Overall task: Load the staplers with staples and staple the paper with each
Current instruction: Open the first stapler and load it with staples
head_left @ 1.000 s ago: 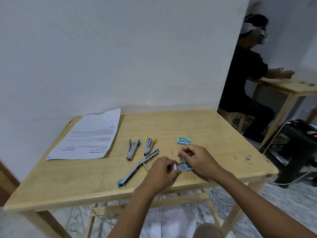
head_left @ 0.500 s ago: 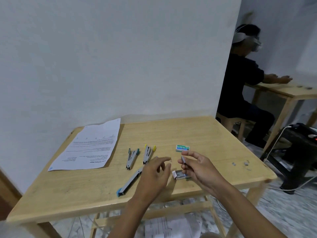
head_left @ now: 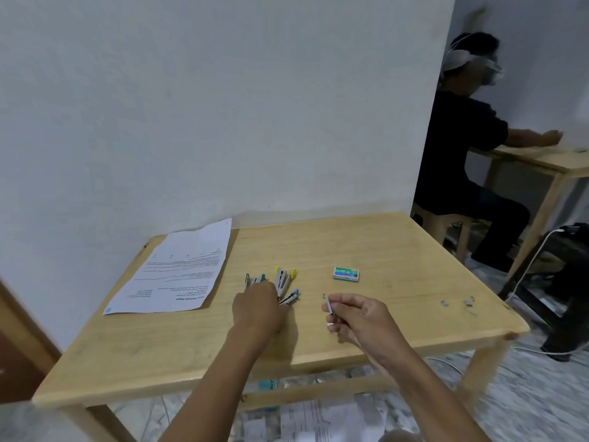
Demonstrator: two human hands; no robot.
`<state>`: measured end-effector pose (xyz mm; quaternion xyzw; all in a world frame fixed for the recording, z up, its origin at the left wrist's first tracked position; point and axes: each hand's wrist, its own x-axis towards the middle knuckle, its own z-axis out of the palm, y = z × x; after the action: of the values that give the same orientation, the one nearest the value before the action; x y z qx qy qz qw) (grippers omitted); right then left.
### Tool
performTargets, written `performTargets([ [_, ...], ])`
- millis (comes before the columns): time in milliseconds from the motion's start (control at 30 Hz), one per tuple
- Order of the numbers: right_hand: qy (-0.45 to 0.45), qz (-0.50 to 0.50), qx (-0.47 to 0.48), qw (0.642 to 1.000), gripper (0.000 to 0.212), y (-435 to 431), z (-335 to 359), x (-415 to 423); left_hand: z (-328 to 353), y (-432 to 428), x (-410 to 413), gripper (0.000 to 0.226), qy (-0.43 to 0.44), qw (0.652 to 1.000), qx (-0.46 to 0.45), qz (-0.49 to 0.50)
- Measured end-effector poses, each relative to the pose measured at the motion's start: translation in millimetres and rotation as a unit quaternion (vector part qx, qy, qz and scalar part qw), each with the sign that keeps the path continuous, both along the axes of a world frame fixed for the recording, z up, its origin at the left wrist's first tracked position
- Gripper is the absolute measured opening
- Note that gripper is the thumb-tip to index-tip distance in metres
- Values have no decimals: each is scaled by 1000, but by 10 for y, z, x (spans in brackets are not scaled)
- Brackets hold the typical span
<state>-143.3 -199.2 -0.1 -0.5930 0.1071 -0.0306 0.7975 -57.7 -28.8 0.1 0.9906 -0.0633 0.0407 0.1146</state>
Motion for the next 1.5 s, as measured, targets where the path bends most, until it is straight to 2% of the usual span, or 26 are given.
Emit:
performTargets([
  [100,4,2,-5,1000,11,36,-6,23,-28,4,17,15,4,1000,21,-2],
  [233,5,4,35,999,14,86,1,56,-56,39,7,15,-3,1000,-11,-3],
  [333,4,8,51,999,14,102,-7,66,-83,138,-21,17,-10,994,-107,-8],
  [433,-12,16,-3,1000,16,98,-27,69,-57,226,-42,16,3,966,-256,-34],
  [500,-23,22,-48,998,17,105,-31,86,-6,271,-60,19,71,916,-392,-53],
  [567,-35,24,-83,996,11,114,-33,126,28,298,-101,20,158,841,-515,-58],
  [633,-51,32,-120,991,9,129,-33,171,-3,293,-140,20,222,766,-600,-60],
  [800,-92,57,-207,972,13,174,-21,292,-209,293,-160,26,341,658,-666,-88],
  [900,-84,62,-274,956,13,170,-24,385,-265,328,-109,21,371,596,-705,-98],
  [1000,-116,80,-292,946,12,163,9,465,-275,317,-76,33,378,579,-715,-102],
  [1133,-144,105,-379,908,10,136,47,556,-293,322,-48,35,381,559,-729,-105],
  [1500,-196,147,-554,795,21,192,61,716,-313,329,-34,35,387,551,-731,-108],
])
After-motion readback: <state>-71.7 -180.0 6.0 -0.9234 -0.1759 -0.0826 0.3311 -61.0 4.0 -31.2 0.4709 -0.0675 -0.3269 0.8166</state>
